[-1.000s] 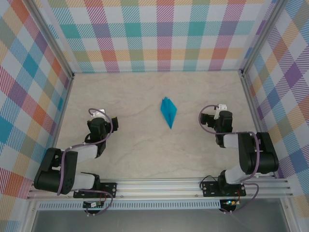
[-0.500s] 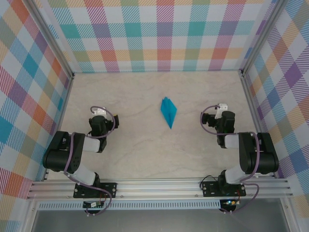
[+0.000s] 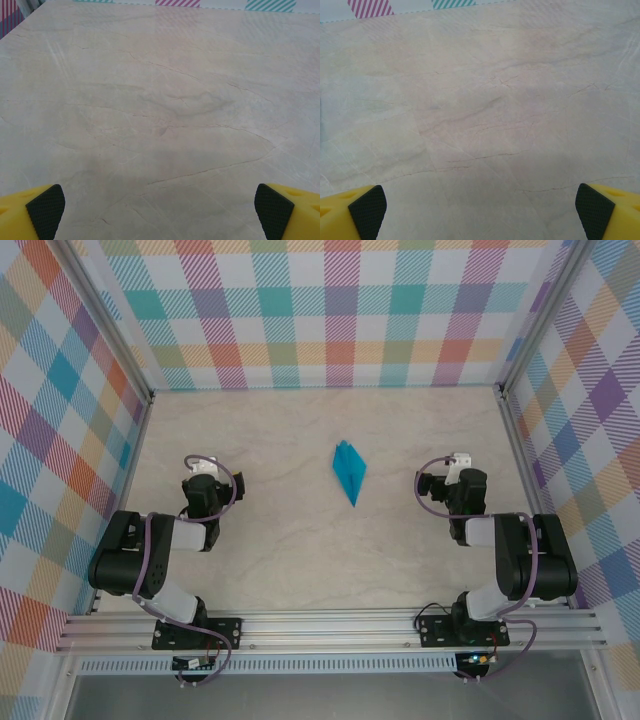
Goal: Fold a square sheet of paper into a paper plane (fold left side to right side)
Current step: Reset both arms
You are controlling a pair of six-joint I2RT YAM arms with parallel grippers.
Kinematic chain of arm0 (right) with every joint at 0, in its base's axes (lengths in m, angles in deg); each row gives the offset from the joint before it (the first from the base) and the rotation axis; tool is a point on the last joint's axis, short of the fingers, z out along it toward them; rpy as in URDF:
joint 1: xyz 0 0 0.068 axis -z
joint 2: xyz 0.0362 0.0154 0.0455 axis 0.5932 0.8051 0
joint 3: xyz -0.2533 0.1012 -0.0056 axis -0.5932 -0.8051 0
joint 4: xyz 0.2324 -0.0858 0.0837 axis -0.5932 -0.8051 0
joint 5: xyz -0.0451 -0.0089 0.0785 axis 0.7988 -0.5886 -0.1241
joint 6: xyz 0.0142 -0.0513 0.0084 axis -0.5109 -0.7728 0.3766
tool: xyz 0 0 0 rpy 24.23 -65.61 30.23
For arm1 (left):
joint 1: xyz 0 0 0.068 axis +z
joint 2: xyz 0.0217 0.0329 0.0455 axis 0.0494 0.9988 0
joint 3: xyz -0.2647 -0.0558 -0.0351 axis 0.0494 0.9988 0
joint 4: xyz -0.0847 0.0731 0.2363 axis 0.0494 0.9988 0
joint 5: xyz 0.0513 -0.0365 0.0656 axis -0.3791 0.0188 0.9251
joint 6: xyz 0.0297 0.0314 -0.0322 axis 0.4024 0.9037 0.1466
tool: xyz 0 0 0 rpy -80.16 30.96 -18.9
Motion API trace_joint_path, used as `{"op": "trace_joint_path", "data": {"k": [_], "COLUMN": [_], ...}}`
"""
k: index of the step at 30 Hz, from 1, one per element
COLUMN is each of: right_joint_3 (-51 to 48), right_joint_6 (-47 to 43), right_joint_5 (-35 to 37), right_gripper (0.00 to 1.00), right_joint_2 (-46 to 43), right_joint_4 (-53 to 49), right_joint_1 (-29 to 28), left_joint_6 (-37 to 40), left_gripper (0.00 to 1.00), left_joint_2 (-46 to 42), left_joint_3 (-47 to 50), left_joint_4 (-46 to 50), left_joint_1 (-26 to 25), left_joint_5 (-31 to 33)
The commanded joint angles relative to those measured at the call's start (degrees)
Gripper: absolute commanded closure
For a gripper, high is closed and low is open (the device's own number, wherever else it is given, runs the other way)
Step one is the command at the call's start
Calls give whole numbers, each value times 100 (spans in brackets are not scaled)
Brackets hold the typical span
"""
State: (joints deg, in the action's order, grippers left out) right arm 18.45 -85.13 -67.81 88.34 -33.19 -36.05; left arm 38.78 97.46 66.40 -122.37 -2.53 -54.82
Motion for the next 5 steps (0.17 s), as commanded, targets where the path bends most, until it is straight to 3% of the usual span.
{"op": "trace_joint_path", "data": {"k": [1,5], "right_joint_3": [125,116], "right_joint_6": [-132,-127], "right_joint_5": [-137,-137], "right_gripper": [0,0], "right_joint_2": [32,33], "right_joint_4": [144,145], "right_joint_1": [-34,-34], "left_joint_6": [-89,-84], "left_gripper": [0,0], "left_joint_2": [-20,-19], "left_joint_3": [-35,-39], "left_joint_4": [-30,-33], "left_joint_1": [62,56], "left_joint_5": [-58,-53]}}
